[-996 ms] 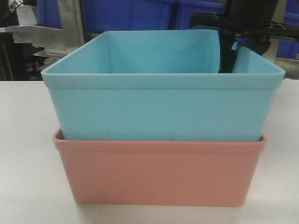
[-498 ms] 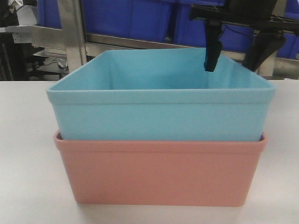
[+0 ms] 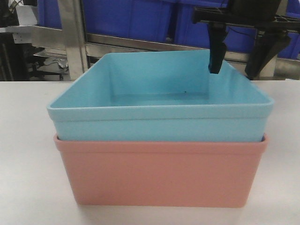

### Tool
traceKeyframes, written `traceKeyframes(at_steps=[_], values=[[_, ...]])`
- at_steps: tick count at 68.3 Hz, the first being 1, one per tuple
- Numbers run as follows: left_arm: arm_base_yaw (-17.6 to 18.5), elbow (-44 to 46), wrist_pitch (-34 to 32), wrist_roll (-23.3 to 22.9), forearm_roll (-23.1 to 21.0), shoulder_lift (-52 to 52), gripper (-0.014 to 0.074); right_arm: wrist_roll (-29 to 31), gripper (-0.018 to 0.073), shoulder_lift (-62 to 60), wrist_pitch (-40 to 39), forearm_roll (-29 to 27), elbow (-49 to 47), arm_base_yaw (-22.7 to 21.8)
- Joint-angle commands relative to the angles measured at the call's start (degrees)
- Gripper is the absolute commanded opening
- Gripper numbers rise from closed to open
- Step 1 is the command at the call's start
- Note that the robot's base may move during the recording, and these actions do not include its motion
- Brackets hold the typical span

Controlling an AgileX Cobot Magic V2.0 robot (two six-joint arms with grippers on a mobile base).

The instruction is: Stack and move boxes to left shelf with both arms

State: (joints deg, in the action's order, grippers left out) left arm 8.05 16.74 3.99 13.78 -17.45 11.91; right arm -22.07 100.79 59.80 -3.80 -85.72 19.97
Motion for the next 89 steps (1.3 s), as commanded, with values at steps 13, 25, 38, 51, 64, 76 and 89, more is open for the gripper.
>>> traceKeyframes(at_steps=[13, 25, 38, 51, 64, 76, 89], values=[[-0.1, 1.7, -4.5, 0.0, -0.7, 0.4, -0.0012, 0.8, 0.0498, -3.1, -1.1, 0.4, -1.7, -0.2], [-0.1, 1.7, -4.5, 0.0, -0.8, 0.4, -0.0012, 0.8, 0.0498, -3.1, -0.8, 0.4, -1.7, -0.2], [-0.1, 1.7, -4.5, 0.0, -1.2, 0.4, -0.0012, 0.8, 0.0498, -3.1, -0.9, 0.4, -1.7, -0.2], [0.0, 4.3, -1.9, 0.0, -0.7, 1.9, 0.0007, 0.8, 0.0498, -3.1, -0.9, 0.4, -1.7, -0.2], [0.0, 15.7, 9.6, 0.0, -0.2, 11.2, 0.0218, 0.8, 0.0498, -3.1, -0.9, 0.4, -1.7, -0.2], [0.0, 26.3, 19.6, 0.0, -1.5, 21.8, 0.0274, 0.8, 0.0498, -3.0, -0.9, 0.4, -1.7, -0.2], [0.0, 28.9, 19.2, -0.1, -8.5, 30.1, 0.0274, 0.8, 0.0498, -3.0, -0.7, 0.4, -1.7, -0.2]])
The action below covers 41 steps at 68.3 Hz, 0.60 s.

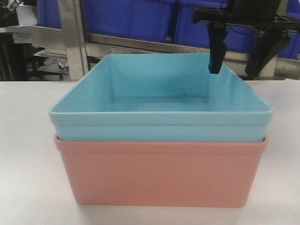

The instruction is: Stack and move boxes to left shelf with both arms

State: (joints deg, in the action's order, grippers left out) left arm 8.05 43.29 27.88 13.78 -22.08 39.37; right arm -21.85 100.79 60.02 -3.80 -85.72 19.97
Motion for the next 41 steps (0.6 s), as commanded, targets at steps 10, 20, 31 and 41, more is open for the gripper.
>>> traceKeyframes(at_steps=[10, 20, 31, 41], values=[[0.0, 7.2, 0.7, -0.1, -6.9, 9.3, 0.0274, 0.6, 0.0498, -3.0, -0.4, 0.4, -1.7, -0.2], [1.3, 15.6, 9.3, -0.1, -7.0, 18.7, 0.0274, 0.6, 0.0498, -3.0, -0.3, 0.4, -1.7, -0.2], [7.3, 24.9, 12.1, -0.2, -6.0, 30.3, 0.0274, 0.6, 0.0498, -3.0, 0.4, 0.4, -1.7, -0.2], [12.6, 32.7, 12.4, -5.1, 1.6, 40.0, 0.0274, 0.6, 0.0498, -3.0, 1.1, 0.4, -1.7, -0.2]])
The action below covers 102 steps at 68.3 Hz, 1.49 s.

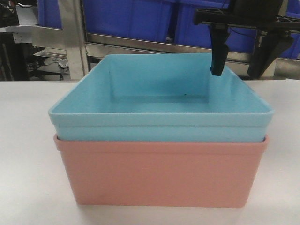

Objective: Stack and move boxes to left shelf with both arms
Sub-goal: 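Lower both grippers onto the stacked bins' walls nearest each gripper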

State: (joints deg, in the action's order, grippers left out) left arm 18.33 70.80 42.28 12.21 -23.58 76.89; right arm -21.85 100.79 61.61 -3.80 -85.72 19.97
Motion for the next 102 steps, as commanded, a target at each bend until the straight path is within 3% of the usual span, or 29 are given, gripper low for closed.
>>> traceKeyframes(at_steps=[1, 10, 23, 34, 46, 63, 102], values=[[2.7, 5.9, -1.8, -5.1, 4.2, 3.3, 0.0274, 0.6, 0.0498, -3.0, -0.4, 0.4, -1.7, -0.2], [7.1, 12.5, 3.1, -12.8, 13.3, 11.3, 0.0274, 0.6, 0.0498, -3.0, 0.0, 0.4, -1.7, -0.2], [11.5, 20.9, 14.6, -22.4, 20.6, 20.2, 0.0274, 0.4, 0.0498, -3.0, -0.1, 0.4, -1.7, -0.1], [12.1, 26.4, 22.9, -28.9, 22.0, 26.2, 0.0274, 0.3, 0.0498, -2.2, 0.0, 0.1, -1.7, 0.2], [12.0, 27.7, 24.7, -32.4, 22.3, 29.2, 0.0274, 0.3, 0.0498, -0.1, 0.2, 0.0, -1.7, 2.1], [12.0, 27.7, 24.9, -33.8, 20.1, 32.6, 0.0274, -0.6, 0.0498, 2.5, -0.9, 0.9, -1.7, 2.8], [12.0, 27.7, 25.2, -34.8, 20.1, 35.9, 0.0274, -2.2, 0.0498, 4.8, 0.0, 3.0, -1.3, 2.8]])
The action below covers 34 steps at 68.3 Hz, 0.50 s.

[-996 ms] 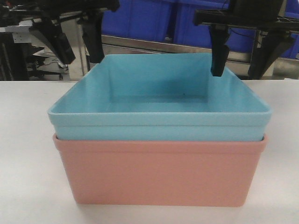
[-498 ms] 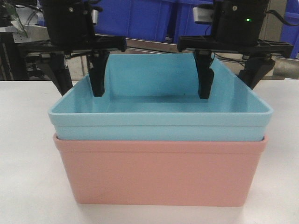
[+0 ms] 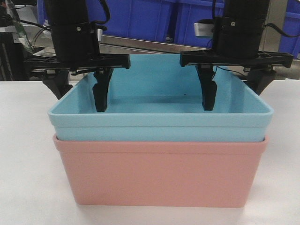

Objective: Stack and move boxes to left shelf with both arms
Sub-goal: 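Lower both grippers onto the stacked bins' walls nearest each gripper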

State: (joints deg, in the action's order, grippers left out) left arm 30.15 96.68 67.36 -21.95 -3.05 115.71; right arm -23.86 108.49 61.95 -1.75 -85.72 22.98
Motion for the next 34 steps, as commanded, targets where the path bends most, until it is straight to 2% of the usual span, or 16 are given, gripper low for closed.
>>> traceKeyframes(at_steps=[1, 23, 29, 34], values=[[0.2, 1.8, 0.1, -0.7, -0.5, -2.9, 0.0274, -0.2, 0.0498, -2.9, -0.3, 0.9, -1.3, -0.2], [0.2, 1.8, 0.1, -0.7, -0.5, -2.9, 0.0264, -0.2, 0.0498, -2.9, 0.2, 0.9, -1.3, -0.2], [0.2, 1.8, 0.1, -0.7, -0.7, -2.9, 0.0218, -0.1, 0.047, -2.9, 0.3, 0.9, -1.3, -0.2], [0.2, 1.8, 0.1, -0.7, -1.1, -2.9, 0.0141, -0.1, 0.0389, -2.9, 0.6, 0.9, -1.3, -0.2]])
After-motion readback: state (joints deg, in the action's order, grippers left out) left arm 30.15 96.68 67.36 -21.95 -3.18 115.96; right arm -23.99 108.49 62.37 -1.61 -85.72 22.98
